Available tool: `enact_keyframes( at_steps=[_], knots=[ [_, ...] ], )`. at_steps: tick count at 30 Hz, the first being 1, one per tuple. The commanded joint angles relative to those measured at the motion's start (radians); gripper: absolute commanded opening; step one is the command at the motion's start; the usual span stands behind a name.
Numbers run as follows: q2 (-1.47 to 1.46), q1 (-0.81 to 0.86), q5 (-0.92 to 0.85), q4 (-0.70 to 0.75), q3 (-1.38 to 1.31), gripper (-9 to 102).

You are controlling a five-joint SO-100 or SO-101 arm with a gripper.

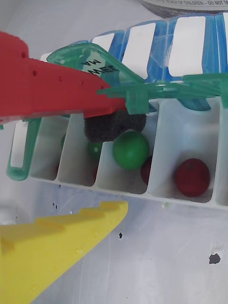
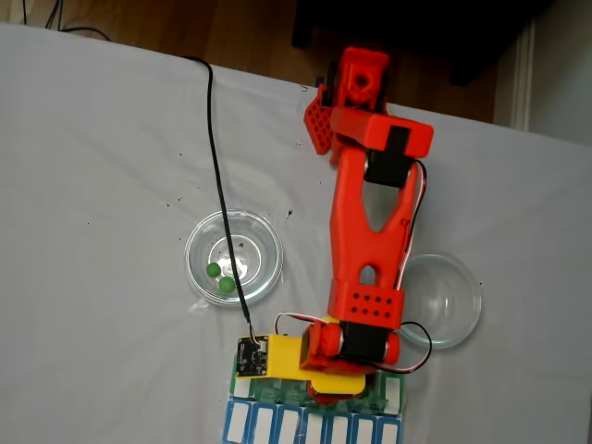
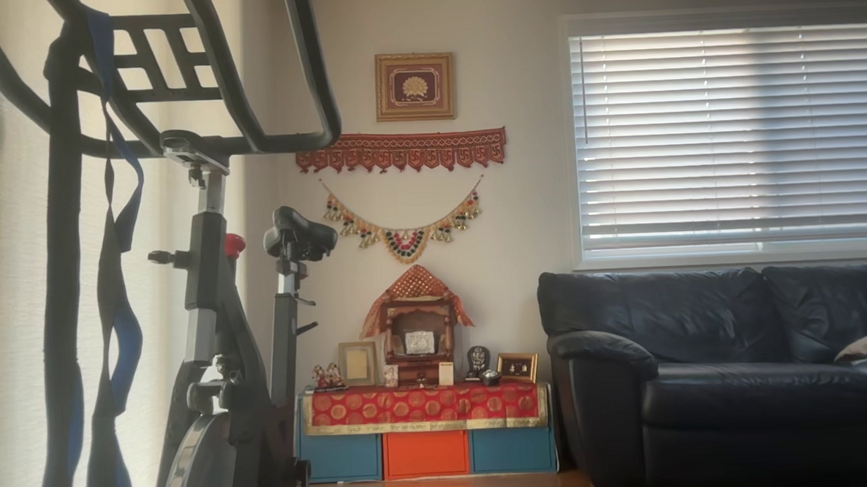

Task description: Sort medicines into box.

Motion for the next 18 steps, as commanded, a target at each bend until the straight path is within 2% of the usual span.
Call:
enact_keyframes(
  at_steps=[1, 8, 15, 18],
  knots=[
    [0.153, -0.011, -0.014, 0.002, -0.015, 23],
    [0.176, 0.028, -0.067, 0.061, -0.060, 15],
    [0.196, 0.121, -0.218, 0.293, -0.212, 17],
    [0.218, 0.175, -0.288, 0.347, -0.244, 13]
  ],
)
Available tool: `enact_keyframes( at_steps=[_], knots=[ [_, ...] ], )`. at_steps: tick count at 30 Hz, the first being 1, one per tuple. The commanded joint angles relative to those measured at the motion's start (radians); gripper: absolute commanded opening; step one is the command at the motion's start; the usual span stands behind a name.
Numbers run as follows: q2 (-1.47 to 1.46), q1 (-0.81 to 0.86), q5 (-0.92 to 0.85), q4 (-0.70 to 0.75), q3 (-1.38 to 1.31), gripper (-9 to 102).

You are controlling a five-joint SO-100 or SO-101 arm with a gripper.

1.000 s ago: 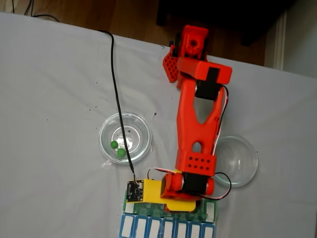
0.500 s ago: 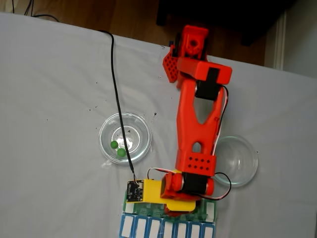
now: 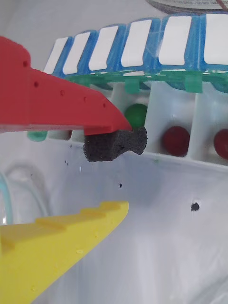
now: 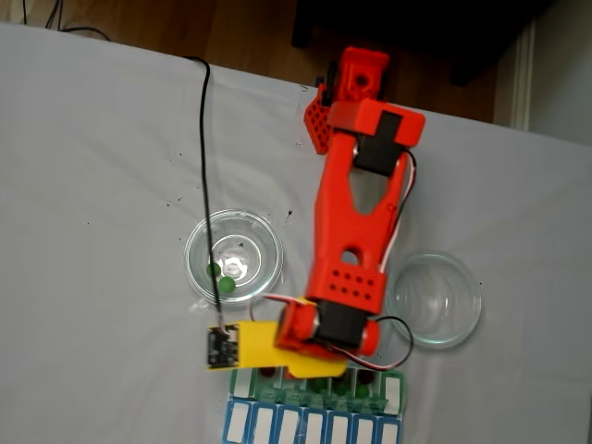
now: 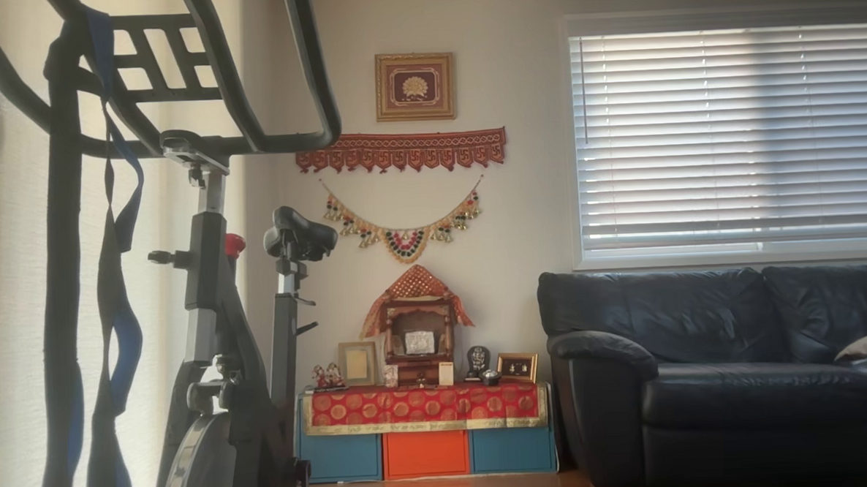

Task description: Sort medicines into box.

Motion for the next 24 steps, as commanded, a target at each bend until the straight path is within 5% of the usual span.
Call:
enact_keyframes(
  at_steps=[1, 14, 24],
  knots=[
    [0.152, 0.057, -0.077, 0.046, -0.104, 6],
    [0.351, 0.299, -0.126, 0.037, 0.216, 1],
    [0.348, 0.374, -0.029, -0.152, 0.445, 1]
  ],
)
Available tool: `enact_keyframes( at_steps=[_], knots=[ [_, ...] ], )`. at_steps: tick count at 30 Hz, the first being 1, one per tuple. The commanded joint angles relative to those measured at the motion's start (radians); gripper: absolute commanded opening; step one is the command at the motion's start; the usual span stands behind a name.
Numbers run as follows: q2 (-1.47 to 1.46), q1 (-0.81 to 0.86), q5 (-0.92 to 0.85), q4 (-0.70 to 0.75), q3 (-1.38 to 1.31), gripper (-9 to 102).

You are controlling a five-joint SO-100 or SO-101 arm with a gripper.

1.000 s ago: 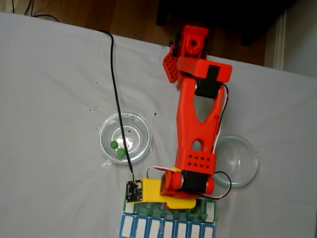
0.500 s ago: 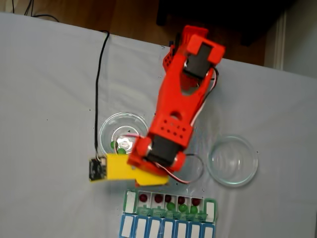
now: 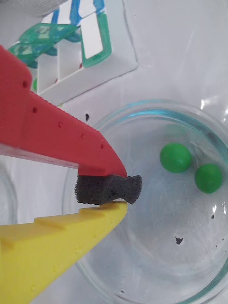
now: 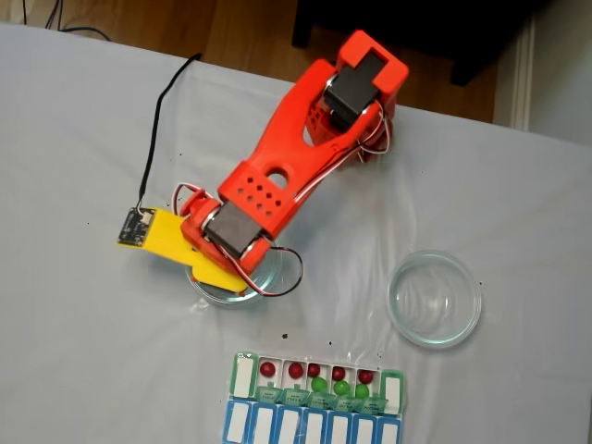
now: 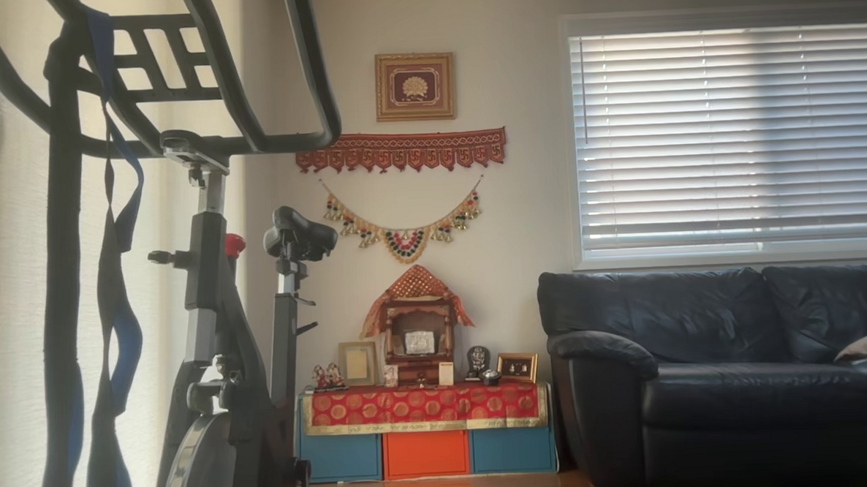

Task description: Sort medicines into box.

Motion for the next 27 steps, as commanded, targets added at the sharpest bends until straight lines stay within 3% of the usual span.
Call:
enact_keyframes(
  at_steps=[1, 15, 20, 27],
  knots=[
    [0.097, 0.000, 0.015, -0.063, 0.018, 1],
    [0.095, -0.017, 0.092, -0.213, 0.107, 1],
    [0.098, -0.009, 0.081, -0.244, 0.129, 11],
    [0.077, -0.003, 0.051, -0.255, 0.137, 12]
  ],
)
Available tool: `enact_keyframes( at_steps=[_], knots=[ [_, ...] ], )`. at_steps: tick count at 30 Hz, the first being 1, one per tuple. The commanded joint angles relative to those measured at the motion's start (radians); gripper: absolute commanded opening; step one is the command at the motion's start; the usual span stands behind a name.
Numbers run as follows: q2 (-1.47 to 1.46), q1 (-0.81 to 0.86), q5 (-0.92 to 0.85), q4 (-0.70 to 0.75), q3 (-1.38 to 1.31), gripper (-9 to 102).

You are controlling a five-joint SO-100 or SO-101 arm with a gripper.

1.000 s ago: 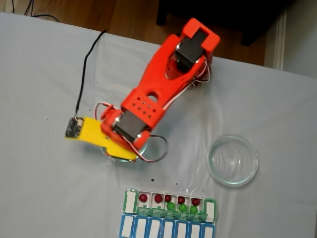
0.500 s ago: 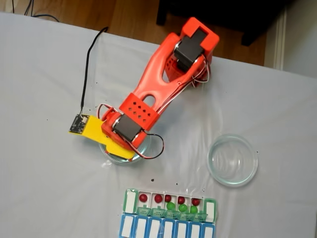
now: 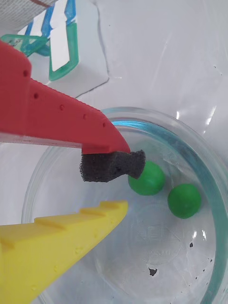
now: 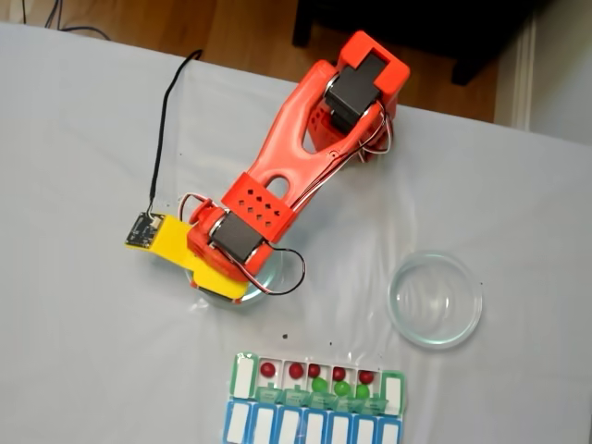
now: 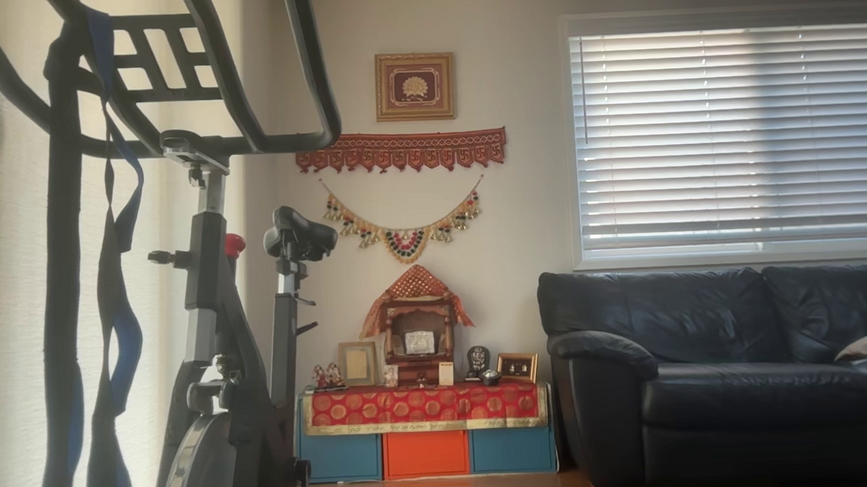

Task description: Sort medicines into box.

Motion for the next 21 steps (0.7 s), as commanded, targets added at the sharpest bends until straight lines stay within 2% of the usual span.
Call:
enact_keyframes(
  at_steps=[1, 21],
  knots=[
    [0.075, -0.003, -0.011, -0.015, -0.008, 13],
    [0.126, 0.020, -0.095, -0.098, 0.127, 16]
  ],
)
